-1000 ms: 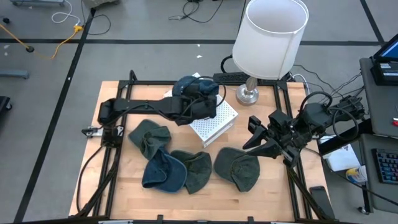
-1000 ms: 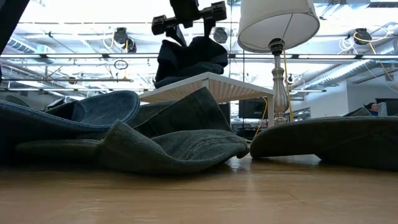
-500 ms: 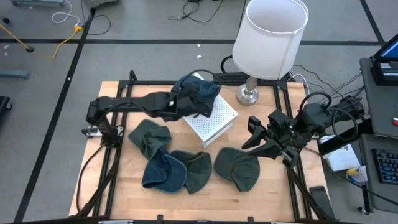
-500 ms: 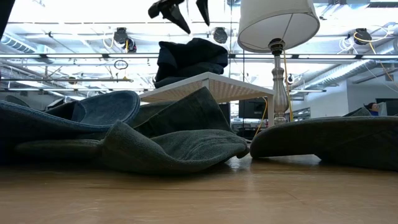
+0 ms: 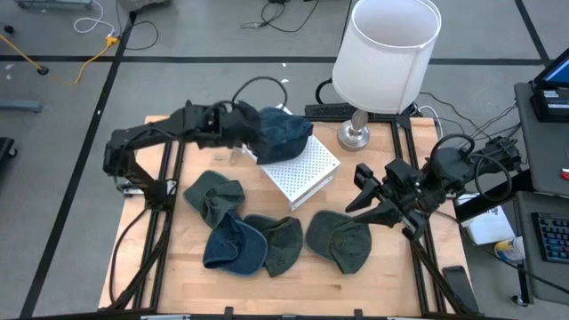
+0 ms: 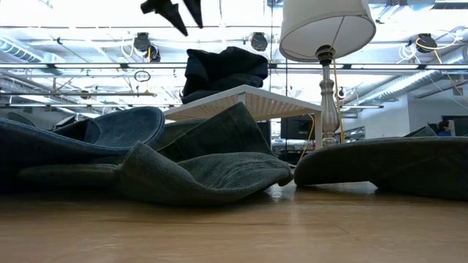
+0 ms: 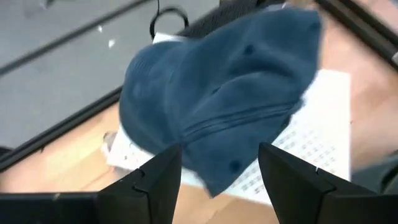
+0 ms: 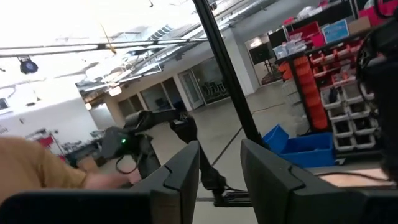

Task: Pick & Place hat
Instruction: Stack the top blue cap on the blue cap on the shelf

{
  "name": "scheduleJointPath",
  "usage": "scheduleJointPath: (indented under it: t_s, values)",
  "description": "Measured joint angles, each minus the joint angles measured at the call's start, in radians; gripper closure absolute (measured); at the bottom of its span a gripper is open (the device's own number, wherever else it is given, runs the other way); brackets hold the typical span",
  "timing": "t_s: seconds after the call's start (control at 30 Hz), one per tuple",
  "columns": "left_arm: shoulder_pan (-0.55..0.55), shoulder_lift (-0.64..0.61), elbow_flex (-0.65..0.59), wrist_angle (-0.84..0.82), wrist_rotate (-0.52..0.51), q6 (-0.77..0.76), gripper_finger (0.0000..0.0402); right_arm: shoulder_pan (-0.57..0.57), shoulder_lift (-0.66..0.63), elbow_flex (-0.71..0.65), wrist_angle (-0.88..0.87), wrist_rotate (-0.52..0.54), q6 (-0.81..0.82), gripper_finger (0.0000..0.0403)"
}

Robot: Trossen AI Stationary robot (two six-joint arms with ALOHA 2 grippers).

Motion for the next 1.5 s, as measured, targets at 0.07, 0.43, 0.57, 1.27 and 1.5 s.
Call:
scheduleJointPath:
  t_s: [0.07, 0.43, 0.57, 1.27, 1.5]
  values:
    - [0.043, -0.011, -0.001, -0.051, 0.046, 0.024, 0.0191, 0.0, 0.0, 0.0, 0.0, 0.0, -0.035, 0.0289]
    - [0.286, -0.016, -0.001, -0.105, 0.19, 0.191, 0.0184, 0.0, 0.0, 0.0, -0.015, 0.001, -0.124, 0.0289]
    - [0.371, -0.017, -0.009, -0.091, 0.302, 0.253, 0.0182, 0.0, 0.0, 0.0, -0.046, 0.001, -0.124, 0.0289]
    - [0.45, -0.592, -1.047, 1.018, 0.63, -0.146, 0.0204, -0.002, 0.008, 0.0, -0.07, 0.13, -0.123, 0.0289]
    - [0.449, -0.643, -1.302, 1.383, 0.652, -0.375, 0.0204, -0.002, 0.008, 0.0, -0.067, 0.131, -0.081, 0.0289]
